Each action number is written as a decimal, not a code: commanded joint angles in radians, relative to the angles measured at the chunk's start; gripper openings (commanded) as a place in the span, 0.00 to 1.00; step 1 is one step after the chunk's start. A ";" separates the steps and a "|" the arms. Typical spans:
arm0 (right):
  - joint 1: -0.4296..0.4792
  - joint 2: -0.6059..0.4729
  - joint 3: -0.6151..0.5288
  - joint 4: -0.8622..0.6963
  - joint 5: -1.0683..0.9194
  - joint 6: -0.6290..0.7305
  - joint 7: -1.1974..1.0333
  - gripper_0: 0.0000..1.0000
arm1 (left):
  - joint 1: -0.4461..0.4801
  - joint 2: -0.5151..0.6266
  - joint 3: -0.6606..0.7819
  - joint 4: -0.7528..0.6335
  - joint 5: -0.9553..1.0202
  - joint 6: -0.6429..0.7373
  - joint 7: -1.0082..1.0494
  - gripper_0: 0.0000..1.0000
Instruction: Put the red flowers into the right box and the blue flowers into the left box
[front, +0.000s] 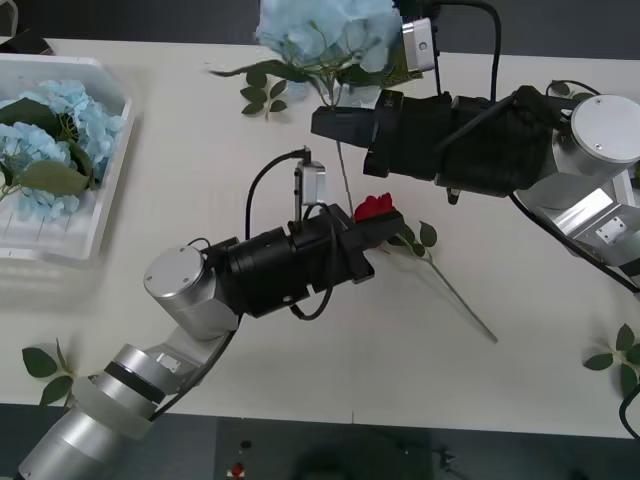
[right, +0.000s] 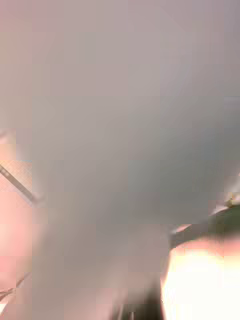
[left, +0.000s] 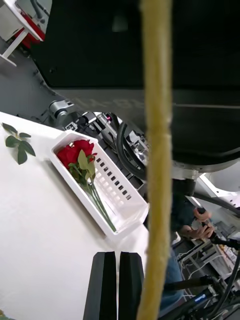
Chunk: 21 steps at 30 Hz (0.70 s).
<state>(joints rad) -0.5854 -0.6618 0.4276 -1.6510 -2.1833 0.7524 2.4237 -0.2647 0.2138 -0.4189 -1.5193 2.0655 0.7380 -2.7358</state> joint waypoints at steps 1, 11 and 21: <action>-0.025 -0.001 -0.013 -0.019 -0.012 -0.002 -0.003 1.00 | -0.010 0.004 0.019 -0.022 0.016 -0.008 0.031 0.00; -0.025 -0.001 -0.013 -0.019 -0.010 -0.002 -0.017 1.00 | -0.031 0.073 0.109 -0.022 0.031 0.020 0.031 0.00; -0.025 -0.022 -0.006 -0.019 -0.003 -0.001 -0.031 1.00 | -0.091 0.197 0.351 -0.022 -0.076 0.172 0.031 0.00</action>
<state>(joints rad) -0.5854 -0.6620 0.4276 -1.6510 -2.1832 0.7526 2.4224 -0.3213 0.3857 -0.1403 -1.5193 2.0184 0.8730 -2.7358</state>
